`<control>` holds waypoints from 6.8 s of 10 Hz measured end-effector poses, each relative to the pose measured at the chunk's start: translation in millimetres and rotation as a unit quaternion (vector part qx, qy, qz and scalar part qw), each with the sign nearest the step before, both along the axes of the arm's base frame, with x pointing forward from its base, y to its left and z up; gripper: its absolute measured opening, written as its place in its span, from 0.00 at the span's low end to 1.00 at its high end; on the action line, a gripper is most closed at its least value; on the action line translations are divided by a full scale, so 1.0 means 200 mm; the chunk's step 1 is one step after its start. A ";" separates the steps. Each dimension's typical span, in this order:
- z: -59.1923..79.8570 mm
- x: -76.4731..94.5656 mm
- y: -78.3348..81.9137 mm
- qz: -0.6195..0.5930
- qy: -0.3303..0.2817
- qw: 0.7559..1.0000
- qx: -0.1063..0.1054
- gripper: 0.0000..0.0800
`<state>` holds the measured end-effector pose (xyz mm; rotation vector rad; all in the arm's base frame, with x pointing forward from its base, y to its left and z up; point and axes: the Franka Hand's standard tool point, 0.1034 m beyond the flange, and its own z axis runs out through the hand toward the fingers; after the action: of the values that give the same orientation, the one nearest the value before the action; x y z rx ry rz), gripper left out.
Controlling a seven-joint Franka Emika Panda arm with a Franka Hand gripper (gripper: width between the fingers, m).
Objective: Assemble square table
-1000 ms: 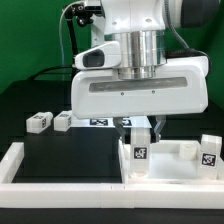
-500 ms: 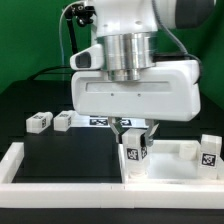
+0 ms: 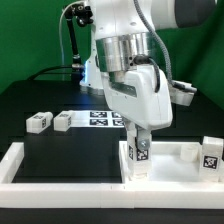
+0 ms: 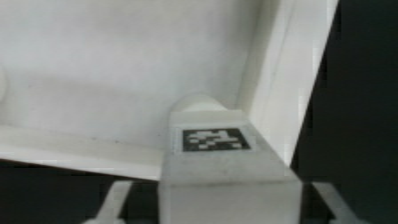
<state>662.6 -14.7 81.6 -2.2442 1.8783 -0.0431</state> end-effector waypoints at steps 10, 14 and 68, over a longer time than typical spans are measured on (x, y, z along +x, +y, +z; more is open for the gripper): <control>0.00 -0.02 0.03 0.437 -0.027 0.896 -0.076 0.81; 0.02 0.04 0.04 0.592 -0.035 0.797 -0.112 0.78; -0.02 0.04 0.06 0.304 0.002 0.951 -0.055 0.81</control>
Offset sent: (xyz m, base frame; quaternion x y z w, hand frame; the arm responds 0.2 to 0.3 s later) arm 0.0019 0.0128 0.0004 -0.0937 0.0588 -0.4815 0.8694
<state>669.9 -2.5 77.1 -2.7938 1.1311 -0.0455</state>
